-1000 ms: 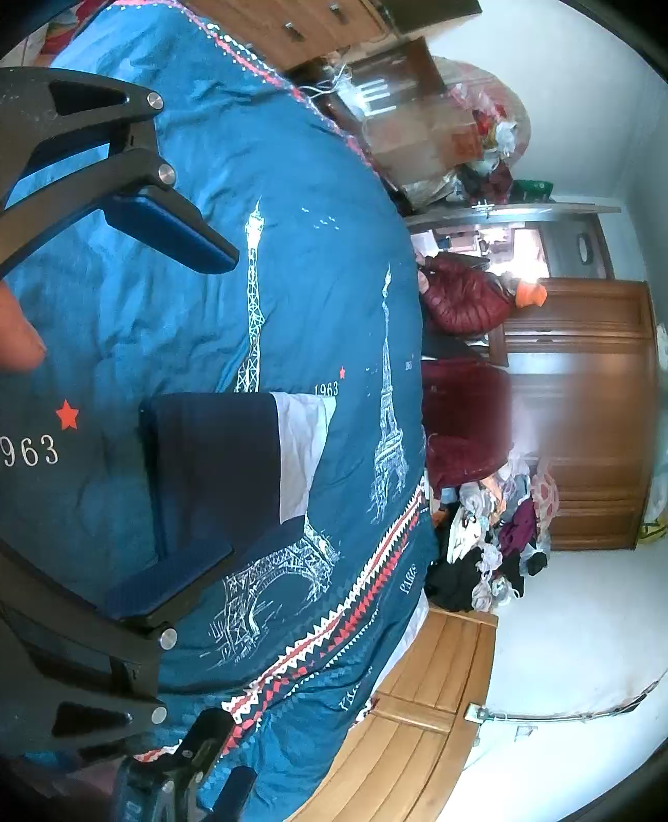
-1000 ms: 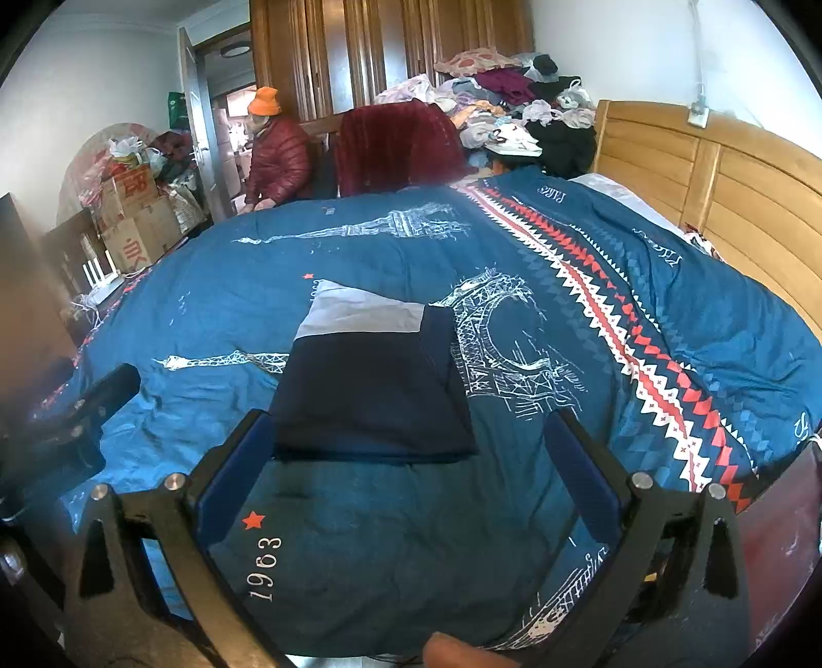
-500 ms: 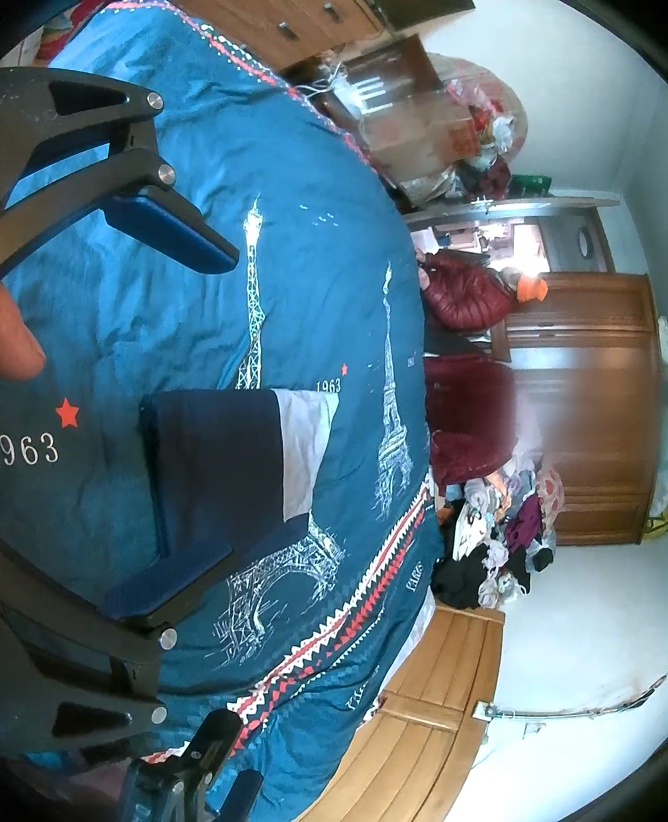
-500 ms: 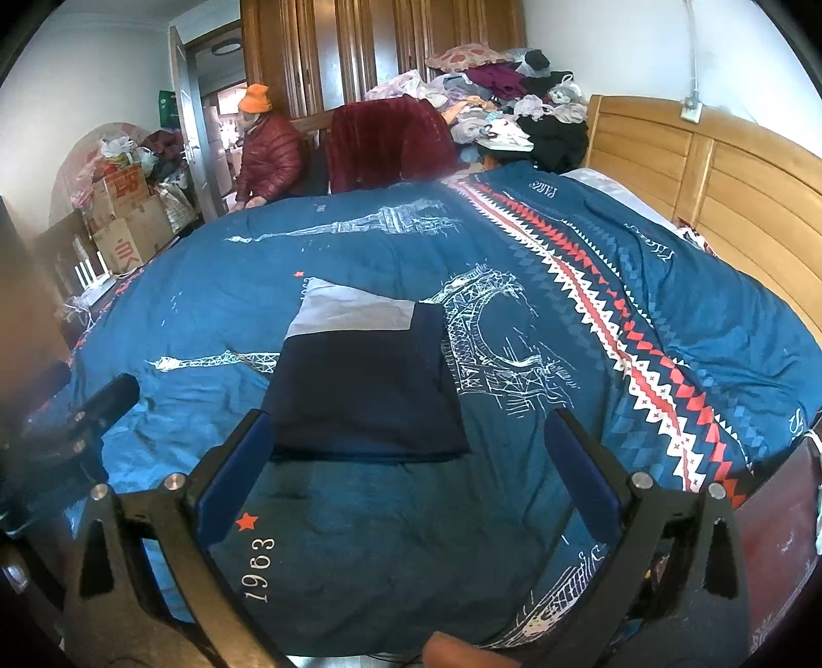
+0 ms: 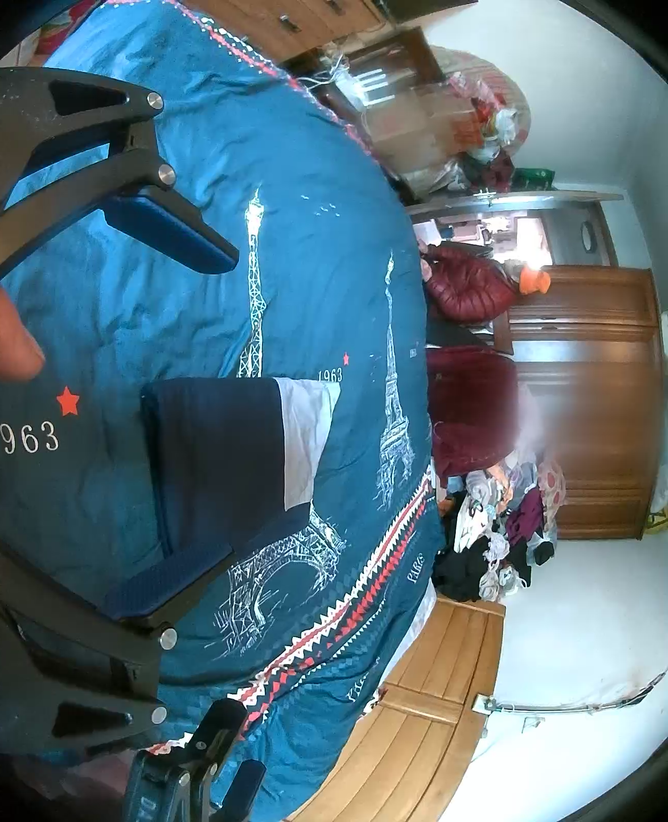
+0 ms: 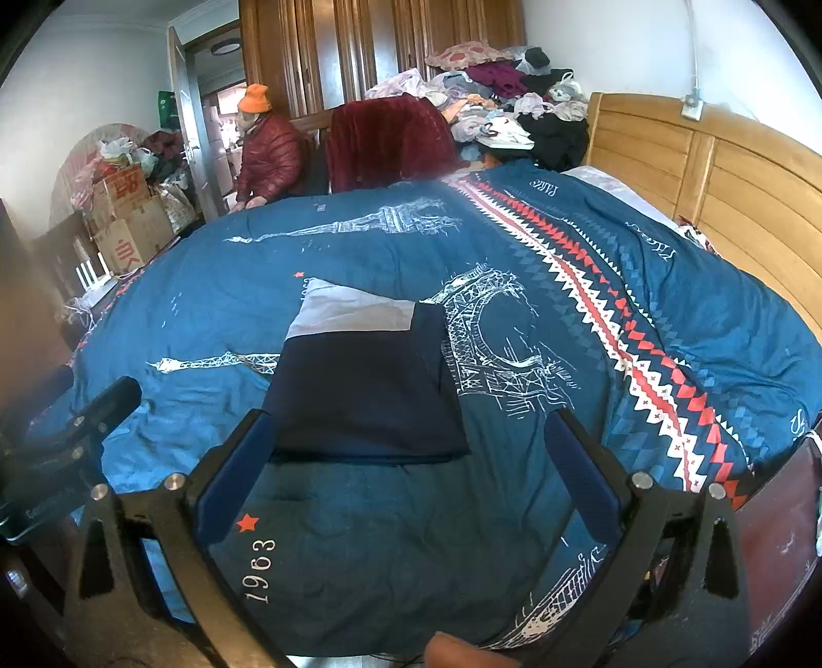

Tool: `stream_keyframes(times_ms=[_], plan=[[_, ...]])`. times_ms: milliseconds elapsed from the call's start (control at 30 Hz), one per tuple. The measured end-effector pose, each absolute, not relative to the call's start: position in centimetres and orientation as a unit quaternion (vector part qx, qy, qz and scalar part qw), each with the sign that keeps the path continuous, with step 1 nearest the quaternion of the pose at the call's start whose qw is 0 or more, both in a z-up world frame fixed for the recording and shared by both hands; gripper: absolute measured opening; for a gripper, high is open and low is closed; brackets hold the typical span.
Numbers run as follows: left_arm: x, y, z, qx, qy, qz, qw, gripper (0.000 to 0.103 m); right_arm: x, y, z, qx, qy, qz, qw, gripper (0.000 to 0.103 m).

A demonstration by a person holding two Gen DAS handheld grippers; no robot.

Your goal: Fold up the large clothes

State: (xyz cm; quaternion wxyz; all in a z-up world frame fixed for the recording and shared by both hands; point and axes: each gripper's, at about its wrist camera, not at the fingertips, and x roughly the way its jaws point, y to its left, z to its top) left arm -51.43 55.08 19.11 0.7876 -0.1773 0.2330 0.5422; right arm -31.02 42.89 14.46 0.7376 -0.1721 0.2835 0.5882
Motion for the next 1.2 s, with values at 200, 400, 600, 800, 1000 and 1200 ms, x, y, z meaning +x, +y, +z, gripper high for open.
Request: stream_keyframes(times_ms=[200,400,600,800,1000,1200], plan=[[-50.7,54.8,19.2,-0.146,0.246,0.564,0.774,0.103,-31.1,42.7,14.6,-0.173,0.273,0.587,0.742,0.103],[-51.0,54.5,19.5,-0.141,0.239,0.576,0.769,0.103,-30.8,42.3,15.1,-0.165,0.263,0.588,0.747,0.103],[-51.2,53.9,19.9,-0.134,0.224,0.577,0.774,0.103,-31.5,42.2,15.9,-0.171,0.249,0.587,0.751,0.103],[-51.5,53.6,20.4,-0.135,0.212,0.576,0.778,0.103,-31.7,41.9,16.5,-0.168,0.238,0.586,0.756,0.103],[-51.5,53.6,20.0,-0.127,0.219,0.578,0.776,0.103,-31.5,42.1,16.6,-0.163,0.243,0.573,0.766,0.103],[-50.8,53.1,20.1,-0.116,0.222,0.573,0.78,0.103,-30.9,42.2,16.3,-0.159,0.266,0.584,0.75,0.103]])
